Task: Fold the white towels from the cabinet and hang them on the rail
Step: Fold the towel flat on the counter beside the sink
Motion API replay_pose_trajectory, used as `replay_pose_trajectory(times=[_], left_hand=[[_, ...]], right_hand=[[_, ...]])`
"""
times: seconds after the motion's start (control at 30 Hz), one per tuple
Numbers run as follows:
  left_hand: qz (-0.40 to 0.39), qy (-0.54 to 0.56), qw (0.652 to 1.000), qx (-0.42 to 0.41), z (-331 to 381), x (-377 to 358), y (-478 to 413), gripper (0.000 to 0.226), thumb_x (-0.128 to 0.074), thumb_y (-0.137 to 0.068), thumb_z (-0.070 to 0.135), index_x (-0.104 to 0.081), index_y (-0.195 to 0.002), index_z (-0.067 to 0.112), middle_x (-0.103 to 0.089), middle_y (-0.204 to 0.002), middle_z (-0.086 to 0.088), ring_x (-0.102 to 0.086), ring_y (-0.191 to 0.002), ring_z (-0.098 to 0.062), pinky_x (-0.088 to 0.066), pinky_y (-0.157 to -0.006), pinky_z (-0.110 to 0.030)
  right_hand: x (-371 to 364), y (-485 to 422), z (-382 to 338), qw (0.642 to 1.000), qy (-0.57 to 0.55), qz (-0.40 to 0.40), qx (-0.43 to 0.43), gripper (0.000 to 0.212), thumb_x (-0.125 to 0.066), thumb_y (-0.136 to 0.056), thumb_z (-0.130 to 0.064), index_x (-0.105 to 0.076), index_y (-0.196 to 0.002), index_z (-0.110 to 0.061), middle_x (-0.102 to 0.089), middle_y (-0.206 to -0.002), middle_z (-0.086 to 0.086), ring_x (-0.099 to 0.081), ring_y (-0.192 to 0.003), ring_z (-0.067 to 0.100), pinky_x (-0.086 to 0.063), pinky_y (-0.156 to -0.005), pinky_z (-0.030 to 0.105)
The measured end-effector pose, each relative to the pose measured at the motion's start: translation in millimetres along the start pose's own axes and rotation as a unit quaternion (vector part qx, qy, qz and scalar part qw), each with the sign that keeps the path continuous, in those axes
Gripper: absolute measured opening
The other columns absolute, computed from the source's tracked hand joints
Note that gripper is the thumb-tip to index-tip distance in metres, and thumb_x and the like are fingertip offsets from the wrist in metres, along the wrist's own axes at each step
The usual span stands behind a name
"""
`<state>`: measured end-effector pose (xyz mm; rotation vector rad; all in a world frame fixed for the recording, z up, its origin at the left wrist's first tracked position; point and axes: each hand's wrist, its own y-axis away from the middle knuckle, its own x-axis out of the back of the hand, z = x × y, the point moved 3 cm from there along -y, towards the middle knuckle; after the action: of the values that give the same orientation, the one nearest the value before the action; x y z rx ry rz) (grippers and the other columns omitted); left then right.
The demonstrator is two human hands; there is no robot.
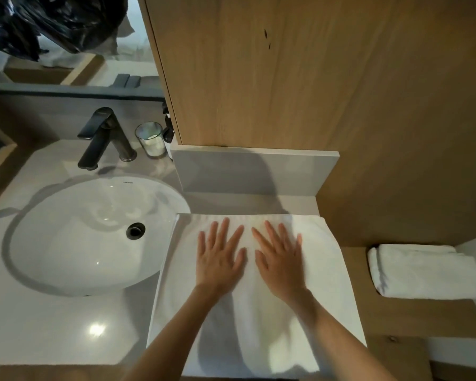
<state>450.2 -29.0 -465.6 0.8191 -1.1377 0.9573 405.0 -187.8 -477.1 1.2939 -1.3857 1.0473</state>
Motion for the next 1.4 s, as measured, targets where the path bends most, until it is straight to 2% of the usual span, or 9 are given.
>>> replay_pose_trajectory(times=[0.23, 0.37, 0.47, 0.63, 0.8, 0.93, 1.07, 1.27, 1.4], left_hand=[[0.016, 0.046, 0.995, 0.085, -58.4, 20.5, 4.3, 0.059, -0.022, -0.093, 0.059, -0.013, -0.149, 0.046, 0.003, -0.161, -0.011, 0.008, -0.148, -0.025, -0.003, -0.121, -0.039], [-0.030, 0.083, 0.986, 0.139, -70.6, 25.3, 5.0, 0.059, -0.028, -0.092, 0.064, -0.006, -0.146, 0.053, -0.002, -0.160, -0.014, -0.018, -0.145, -0.034, -0.021, -0.116, -0.042], [-0.052, 0.104, 0.984, 0.132, -80.2, 31.1, 5.5, 0.059, -0.032, -0.094, 0.061, -0.008, -0.147, 0.053, -0.006, -0.160, -0.014, -0.026, -0.142, -0.034, -0.025, -0.113, -0.042], [-0.009, 0.145, 0.981, 0.129, -94.0, 42.8, 32.4, 0.061, -0.047, -0.096, 0.044, -0.021, -0.151, 0.037, -0.020, -0.158, -0.011, -0.029, -0.141, -0.031, -0.032, -0.109, -0.042], [0.059, 0.088, 0.985, 0.137, -105.8, 44.4, 68.4, 0.064, -0.076, -0.080, 0.032, -0.051, -0.137, 0.015, -0.058, -0.121, -0.021, -0.053, -0.101, -0.042, -0.047, -0.081, -0.049], [0.066, 0.129, 0.971, 0.190, -109.6, 41.5, 89.5, 0.063, -0.071, -0.083, 0.036, -0.047, -0.132, 0.003, -0.054, -0.115, -0.021, -0.050, -0.105, -0.039, -0.043, -0.086, -0.043], [0.060, 0.173, 0.955, 0.231, -108.2, 46.3, 95.0, 0.039, -0.065, -0.087, 0.042, -0.049, -0.096, 0.008, -0.051, -0.091, -0.006, -0.053, -0.090, -0.029, -0.039, -0.072, -0.032], [-0.007, 0.144, 0.967, 0.209, -123.4, 43.6, 89.4, 0.044, -0.066, -0.081, 0.054, -0.053, -0.078, 0.012, -0.050, -0.088, -0.005, -0.051, -0.083, -0.024, -0.042, -0.071, -0.031], [-0.051, 0.208, 0.951, 0.224, -127.7, 50.8, 85.7, 0.051, -0.067, -0.084, 0.046, -0.044, -0.058, 0.010, -0.048, -0.068, -0.006, -0.047, -0.060, -0.019, -0.035, -0.055, -0.029]], right_hand=[[19.6, 7.0, 59.6, 0.997, 0.017, -0.017, -0.072, 0.062, 0.002, -0.092, -0.063, -0.014, -0.150, -0.047, -0.006, -0.162, -0.010, 0.003, -0.150, 0.019, 0.009, -0.119, 0.041], [24.0, 9.2, 63.5, 0.996, -0.019, -0.020, -0.085, 0.069, 0.006, -0.090, -0.068, -0.014, -0.151, -0.045, -0.003, -0.161, -0.009, 0.004, -0.150, 0.019, 0.011, -0.119, 0.037], [30.0, 8.9, 67.4, 0.994, -0.059, -0.060, -0.071, 0.060, -0.012, -0.095, -0.064, -0.013, -0.151, -0.044, 0.003, -0.161, -0.009, 0.010, -0.149, 0.016, 0.010, -0.119, 0.035], [55.3, 29.6, 83.8, 0.982, -0.177, -0.044, -0.058, 0.052, -0.050, -0.098, -0.029, -0.035, -0.147, -0.036, -0.020, -0.160, -0.009, -0.007, -0.148, 0.010, -0.014, -0.119, 0.030], [60.8, 61.4, 95.7, 0.983, -0.141, -0.032, -0.116, 0.054, -0.053, -0.096, -0.030, -0.035, -0.146, -0.037, -0.015, -0.161, -0.006, -0.008, -0.146, 0.019, -0.018, -0.118, 0.037], [51.9, 74.7, 108.7, 0.951, -0.237, -0.055, -0.189, 0.055, -0.053, -0.096, -0.036, -0.030, -0.146, -0.039, -0.029, -0.156, -0.005, -0.024, -0.143, 0.026, -0.027, -0.115, 0.043], [48.9, 80.3, 108.9, 0.914, -0.346, -0.037, -0.207, 0.053, -0.057, -0.096, -0.027, -0.037, -0.145, -0.033, -0.038, -0.150, -0.016, -0.035, -0.140, 0.014, -0.029, -0.116, 0.038], [59.5, 92.5, 112.5, 0.878, -0.420, -0.002, -0.228, 0.053, -0.064, -0.090, -0.005, -0.049, -0.127, -0.039, -0.046, -0.144, -0.009, -0.042, -0.134, 0.016, -0.039, -0.110, 0.042], [73.6, 98.0, 108.8, 0.871, -0.439, -0.004, -0.219, 0.041, -0.062, -0.090, -0.003, -0.058, -0.118, -0.033, -0.052, -0.132, -0.009, -0.047, -0.126, 0.018, -0.043, -0.102, 0.033]])
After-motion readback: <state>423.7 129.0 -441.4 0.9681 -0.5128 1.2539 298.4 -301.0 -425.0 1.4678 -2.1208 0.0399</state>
